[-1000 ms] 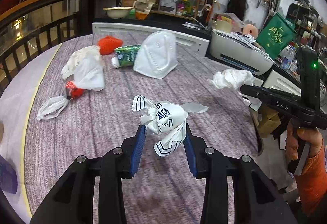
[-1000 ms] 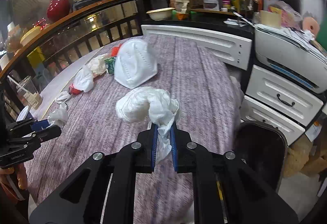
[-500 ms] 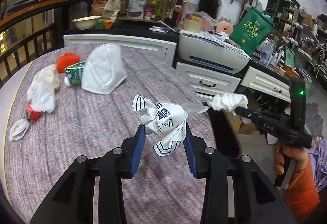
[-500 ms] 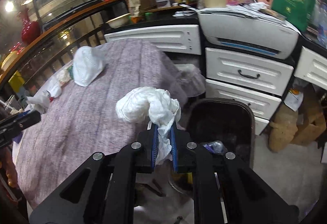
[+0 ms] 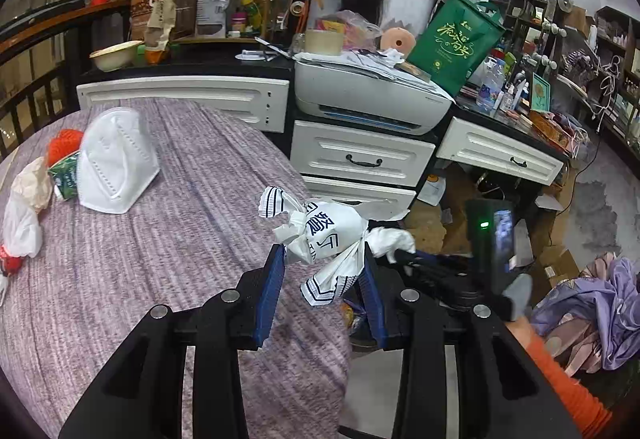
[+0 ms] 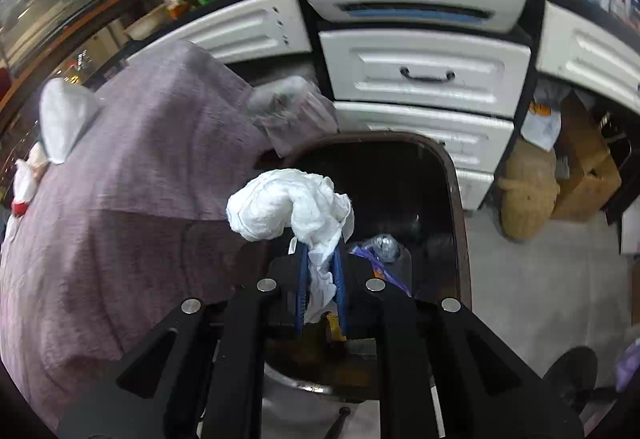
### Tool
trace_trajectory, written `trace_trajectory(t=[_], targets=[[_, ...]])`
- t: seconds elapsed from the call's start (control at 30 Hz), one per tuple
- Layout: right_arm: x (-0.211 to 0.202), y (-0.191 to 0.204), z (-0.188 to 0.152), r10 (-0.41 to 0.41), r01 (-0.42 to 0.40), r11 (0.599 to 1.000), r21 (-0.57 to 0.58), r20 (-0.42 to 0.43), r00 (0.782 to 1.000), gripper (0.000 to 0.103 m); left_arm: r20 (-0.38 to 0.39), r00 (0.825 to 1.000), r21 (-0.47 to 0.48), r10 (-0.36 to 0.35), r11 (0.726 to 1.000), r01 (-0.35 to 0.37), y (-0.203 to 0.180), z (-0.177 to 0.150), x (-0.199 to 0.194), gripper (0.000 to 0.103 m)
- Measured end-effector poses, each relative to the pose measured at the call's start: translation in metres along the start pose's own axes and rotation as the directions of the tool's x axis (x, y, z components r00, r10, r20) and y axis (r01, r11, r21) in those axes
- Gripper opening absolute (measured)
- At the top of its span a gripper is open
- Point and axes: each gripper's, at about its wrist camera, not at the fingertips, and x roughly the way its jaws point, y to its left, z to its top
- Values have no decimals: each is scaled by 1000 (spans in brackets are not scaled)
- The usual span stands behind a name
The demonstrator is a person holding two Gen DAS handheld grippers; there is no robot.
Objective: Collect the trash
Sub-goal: 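Carry both items to the black bin and release the tissue with the right gripper, then lower the white printed bag into the bin and open the left gripper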
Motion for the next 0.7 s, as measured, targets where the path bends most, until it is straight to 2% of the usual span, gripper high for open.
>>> trace_trajectory(t=[0.1,0.13,0.2,0.23,0.27,0.43,0.53,0.7], targets=[[20,-9,-3,-24,25,999,36,-29,999,14,-6,1000,12,-14,1000,14,-9,3,8,37],[27,-14,-5,-23,25,998,55,-45,999,18,-9,1000,15,-20,1000,20,-12,4,11,37],[35,-20,-9,-21,27,996,84,-73,997,33,-21,999,20,-33,999,34,-19,4,18,37],[36,-23,-12,-27,34,995,91,-76,997,49,-27,999,22,-38,999,39,-21,4,21,37],[34,-24,-15,-31,37,995,94,-70,997,59,-36,998,23,-46,999,47,-24,3,24,37],[7,-36,-19,-67,66,993,93,-2,998,61,-74,993,13,-88,996,89,-35,2,43,37],[-18,-49,-21,-104,98,989,107,51,993,67,-100,987,12,-127,992,129,-46,2,56,37],[-57,-72,-28,-153,132,980,149,136,979,70,-157,979,68,-126,988,138,-74,-2,86,37]])
